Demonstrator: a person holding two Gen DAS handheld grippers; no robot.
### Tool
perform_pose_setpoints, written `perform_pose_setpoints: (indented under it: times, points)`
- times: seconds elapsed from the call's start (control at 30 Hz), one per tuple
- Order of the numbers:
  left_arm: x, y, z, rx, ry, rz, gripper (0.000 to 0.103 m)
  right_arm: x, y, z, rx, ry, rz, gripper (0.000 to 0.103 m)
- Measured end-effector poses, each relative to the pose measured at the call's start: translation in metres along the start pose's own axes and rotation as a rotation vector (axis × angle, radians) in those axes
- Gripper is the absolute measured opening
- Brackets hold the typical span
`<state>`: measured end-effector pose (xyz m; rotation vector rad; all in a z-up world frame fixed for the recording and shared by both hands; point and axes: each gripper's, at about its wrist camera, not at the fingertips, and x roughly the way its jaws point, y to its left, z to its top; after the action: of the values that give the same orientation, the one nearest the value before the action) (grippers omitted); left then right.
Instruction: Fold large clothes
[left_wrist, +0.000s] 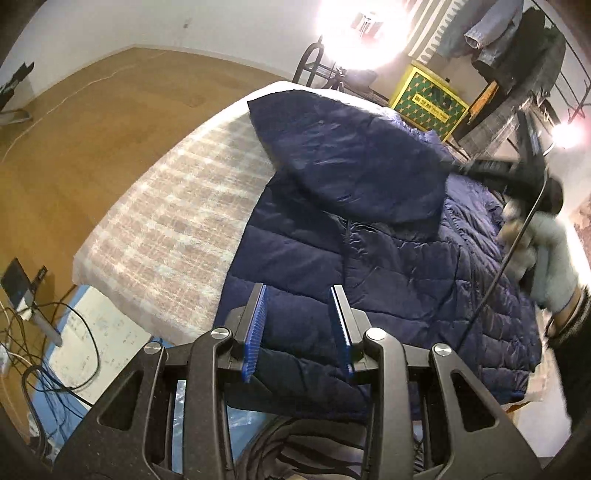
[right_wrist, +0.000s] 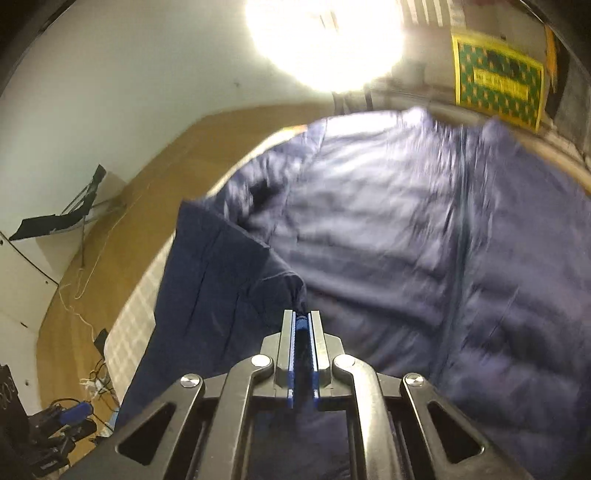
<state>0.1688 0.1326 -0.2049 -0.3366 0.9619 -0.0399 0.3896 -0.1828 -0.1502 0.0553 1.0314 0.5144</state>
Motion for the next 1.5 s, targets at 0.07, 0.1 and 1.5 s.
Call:
perform_pose_setpoints:
  times: [0.07,0.1,1.5]
  points:
    - [0.001,0.000,0.001,0.005,-0.001,0.010,0.034,-0.015,-0.014,0.018,0.001,-0.037,-0.018,0.003]
    - [0.002,0.000,0.001,0.007,-0.001,0.014,0.034,-0.021,-0.021,0.025,0.009,-0.053,-0.029,0.003]
    - [0.010,-0.042,0.016,0.117,-0.018,0.059,0.034,-0.043,-0.248,0.043,0.278,-0.081,-0.509,0.051]
